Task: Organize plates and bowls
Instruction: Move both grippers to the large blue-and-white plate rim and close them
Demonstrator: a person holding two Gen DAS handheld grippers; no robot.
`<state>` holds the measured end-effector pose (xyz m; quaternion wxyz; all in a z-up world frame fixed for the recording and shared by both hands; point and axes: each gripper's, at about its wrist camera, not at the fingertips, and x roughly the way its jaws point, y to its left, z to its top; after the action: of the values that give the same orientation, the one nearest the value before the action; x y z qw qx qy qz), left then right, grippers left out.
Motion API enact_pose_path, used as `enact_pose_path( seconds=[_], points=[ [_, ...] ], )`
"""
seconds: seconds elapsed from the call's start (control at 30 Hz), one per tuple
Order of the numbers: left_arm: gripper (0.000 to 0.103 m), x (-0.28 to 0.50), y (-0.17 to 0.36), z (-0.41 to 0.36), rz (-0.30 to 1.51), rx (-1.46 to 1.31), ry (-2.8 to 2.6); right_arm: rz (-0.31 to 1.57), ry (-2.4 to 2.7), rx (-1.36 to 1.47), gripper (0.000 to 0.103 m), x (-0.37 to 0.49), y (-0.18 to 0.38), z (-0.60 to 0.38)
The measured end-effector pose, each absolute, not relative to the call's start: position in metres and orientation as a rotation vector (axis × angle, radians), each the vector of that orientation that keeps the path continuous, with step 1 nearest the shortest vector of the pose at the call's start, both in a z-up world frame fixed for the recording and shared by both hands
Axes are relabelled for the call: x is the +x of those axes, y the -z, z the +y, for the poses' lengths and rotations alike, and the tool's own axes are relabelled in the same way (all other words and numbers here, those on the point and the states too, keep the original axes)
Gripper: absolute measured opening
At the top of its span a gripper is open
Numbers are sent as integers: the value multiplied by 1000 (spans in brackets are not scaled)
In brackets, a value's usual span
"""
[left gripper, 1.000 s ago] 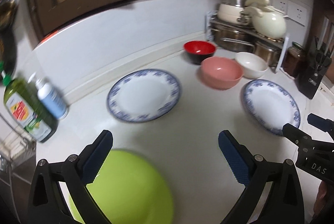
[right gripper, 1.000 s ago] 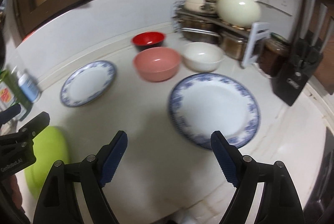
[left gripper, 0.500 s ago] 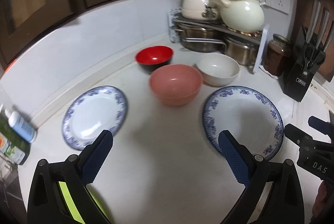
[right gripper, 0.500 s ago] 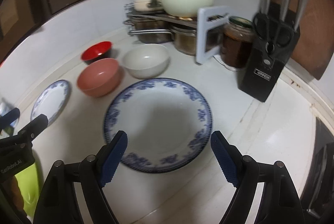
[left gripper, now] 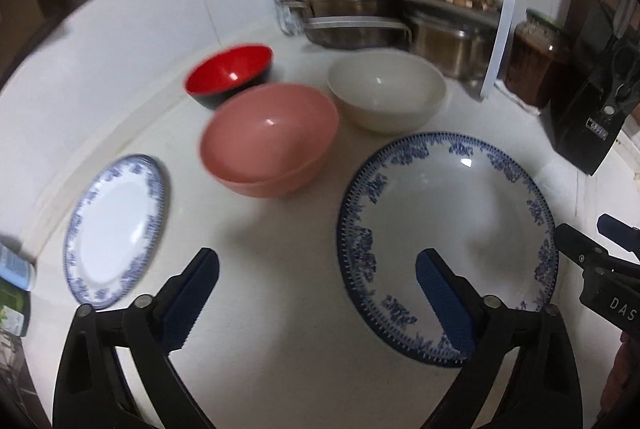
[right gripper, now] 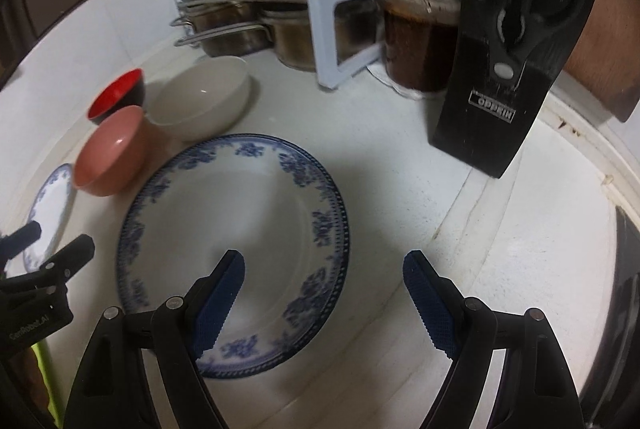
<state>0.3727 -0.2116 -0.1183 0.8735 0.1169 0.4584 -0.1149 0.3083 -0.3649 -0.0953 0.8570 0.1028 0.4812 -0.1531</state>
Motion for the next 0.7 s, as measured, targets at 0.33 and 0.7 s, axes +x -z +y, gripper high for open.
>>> enact_pose_path(
  seconds=[0.33, 0.7],
  points=[
    [87, 400, 153, -233, 1051, 251, 286, 1068, 336, 243, 72, 322, 121, -381],
    [65, 415, 172, -237, 1102, 250, 304, 1088, 333, 251, 56, 330, 138, -386]
  ],
)
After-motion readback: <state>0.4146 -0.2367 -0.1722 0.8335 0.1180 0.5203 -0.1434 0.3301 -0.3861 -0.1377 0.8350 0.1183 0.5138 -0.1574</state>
